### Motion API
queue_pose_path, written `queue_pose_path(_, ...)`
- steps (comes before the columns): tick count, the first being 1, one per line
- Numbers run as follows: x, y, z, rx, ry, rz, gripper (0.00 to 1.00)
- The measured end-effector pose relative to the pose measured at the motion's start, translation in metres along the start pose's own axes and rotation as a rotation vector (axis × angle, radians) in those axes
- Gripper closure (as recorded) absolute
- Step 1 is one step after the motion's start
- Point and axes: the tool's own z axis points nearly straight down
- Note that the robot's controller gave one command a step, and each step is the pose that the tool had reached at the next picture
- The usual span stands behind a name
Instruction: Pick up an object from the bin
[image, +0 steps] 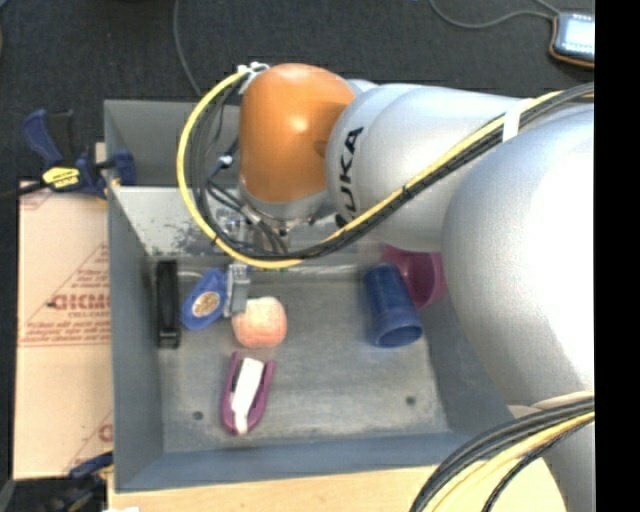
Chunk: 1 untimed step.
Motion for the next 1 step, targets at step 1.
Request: queue_pose_path(1,0.0000,0.0000,0.0000,0.000,0.000,0.000,0.00)
